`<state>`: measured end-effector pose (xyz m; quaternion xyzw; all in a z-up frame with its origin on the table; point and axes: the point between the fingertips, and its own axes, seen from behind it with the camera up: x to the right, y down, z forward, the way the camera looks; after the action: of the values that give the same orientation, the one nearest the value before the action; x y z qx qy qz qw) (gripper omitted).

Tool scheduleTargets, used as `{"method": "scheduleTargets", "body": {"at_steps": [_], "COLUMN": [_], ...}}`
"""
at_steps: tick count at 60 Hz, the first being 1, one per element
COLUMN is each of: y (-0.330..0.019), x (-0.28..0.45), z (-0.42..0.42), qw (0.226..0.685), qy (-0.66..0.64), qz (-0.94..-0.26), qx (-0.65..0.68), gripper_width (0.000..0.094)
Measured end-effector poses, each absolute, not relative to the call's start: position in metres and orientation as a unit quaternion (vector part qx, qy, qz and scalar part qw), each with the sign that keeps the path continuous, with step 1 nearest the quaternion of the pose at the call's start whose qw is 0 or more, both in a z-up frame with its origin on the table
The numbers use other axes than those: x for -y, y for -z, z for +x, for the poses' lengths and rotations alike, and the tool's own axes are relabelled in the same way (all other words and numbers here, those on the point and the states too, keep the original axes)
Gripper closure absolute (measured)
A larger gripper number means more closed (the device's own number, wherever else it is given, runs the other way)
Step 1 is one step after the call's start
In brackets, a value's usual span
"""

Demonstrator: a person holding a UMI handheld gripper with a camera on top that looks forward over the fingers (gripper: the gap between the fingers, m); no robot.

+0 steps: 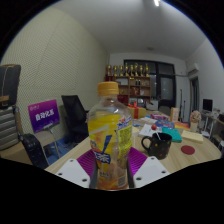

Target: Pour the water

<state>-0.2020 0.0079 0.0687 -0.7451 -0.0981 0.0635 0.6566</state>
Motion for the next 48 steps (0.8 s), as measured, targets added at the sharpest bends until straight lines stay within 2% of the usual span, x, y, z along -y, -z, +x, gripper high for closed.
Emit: {"method": "scheduleTargets", "body": {"at_steps": [5,10,11,12,16,22,27,29,30,33,40,44,45,48], "y": [-0.086,-0.128,-0.137,-0.149,-0.175,-0.198,-0.203,-0.218,-0.206,-0.219,-0.194,-0.196,-0.218,-0.218], "x": [-0.013,-0.020,-0.023,-0.025,-0.040,-0.053,-0.077,-0.055,-0.068,-0.056,-0.068,-0.057,-0.068,-0.061], "z": [-0.206,-0.209,-0.209,-0.211,-0.205,-0.204,-0.204,-0.213,-0.203,-0.199,-0.194,-0.186,-0.192,-0.191], "qw": [0.669,0.693,0.695,0.697,0.684,0.607,0.494,0.451,0.431,0.382,0.314,0.279,0.270,0.255], "qy": [-0.069,-0.113,-0.128,-0.143,-0.224,-0.412,-0.574,-0.623,-0.648,-0.691,-0.731,-0.757,-0.760,-0.768], "qz": [-0.733,-0.707,-0.703,-0.700,-0.694,-0.670,-0.612,-0.579,-0.561,-0.517,-0.465,-0.426,-0.417,-0.398], "qx": [0.104,0.085,0.076,0.060,-0.005,-0.113,-0.227,-0.269,-0.282,-0.330,-0.388,-0.410,-0.419,-0.431], "gripper_width": [0.0549,0.0543,0.0590,0.0592,0.0593,0.0594,0.0594,0.0594,0.0596,0.0595,0.0593,0.0591,0.0591,0.0591]}}
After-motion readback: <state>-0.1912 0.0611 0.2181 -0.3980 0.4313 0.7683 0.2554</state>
